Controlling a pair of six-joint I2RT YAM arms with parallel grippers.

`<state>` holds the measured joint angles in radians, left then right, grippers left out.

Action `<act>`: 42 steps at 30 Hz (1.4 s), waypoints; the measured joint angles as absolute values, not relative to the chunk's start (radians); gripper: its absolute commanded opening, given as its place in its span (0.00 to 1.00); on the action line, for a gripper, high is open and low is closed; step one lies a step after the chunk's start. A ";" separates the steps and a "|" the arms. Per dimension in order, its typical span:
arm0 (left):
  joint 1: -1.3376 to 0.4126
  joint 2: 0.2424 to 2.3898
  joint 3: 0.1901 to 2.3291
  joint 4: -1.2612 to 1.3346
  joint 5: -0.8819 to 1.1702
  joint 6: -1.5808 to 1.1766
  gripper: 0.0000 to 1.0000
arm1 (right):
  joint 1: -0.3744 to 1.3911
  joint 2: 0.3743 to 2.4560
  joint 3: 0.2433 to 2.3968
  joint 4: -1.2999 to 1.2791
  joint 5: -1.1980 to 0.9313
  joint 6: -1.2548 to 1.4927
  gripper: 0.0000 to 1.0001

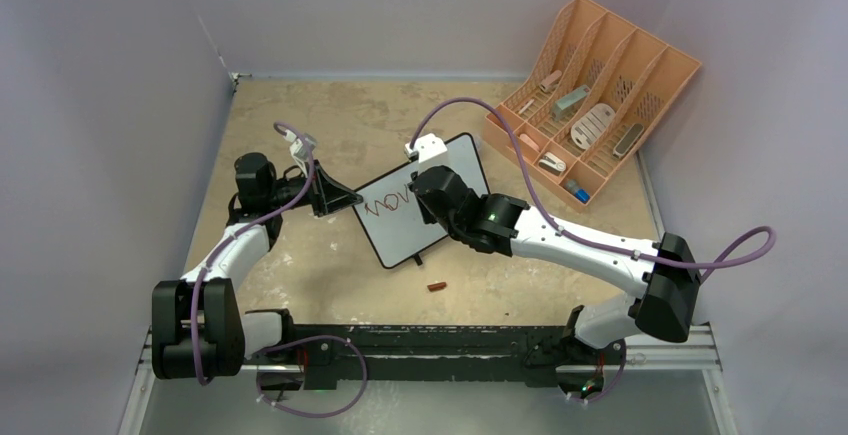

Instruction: Write a sentence on the whiteboard

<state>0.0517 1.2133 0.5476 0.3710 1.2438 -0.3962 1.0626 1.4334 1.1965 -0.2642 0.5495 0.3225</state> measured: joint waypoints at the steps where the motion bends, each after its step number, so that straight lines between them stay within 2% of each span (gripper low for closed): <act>1: 0.052 1.213 0.548 0.371 1.243 -0.396 0.00 | 1.063 1.433 1.196 -0.264 0.547 0.321 0.00; 26: 0.052 1.213 0.548 0.368 1.242 -0.396 0.00 | 1.068 1.420 1.148 -0.313 0.501 0.347 0.00; 42: 0.052 1.213 0.550 0.363 1.245 -0.390 0.00 | 1.067 1.420 1.136 -0.354 0.563 0.400 0.00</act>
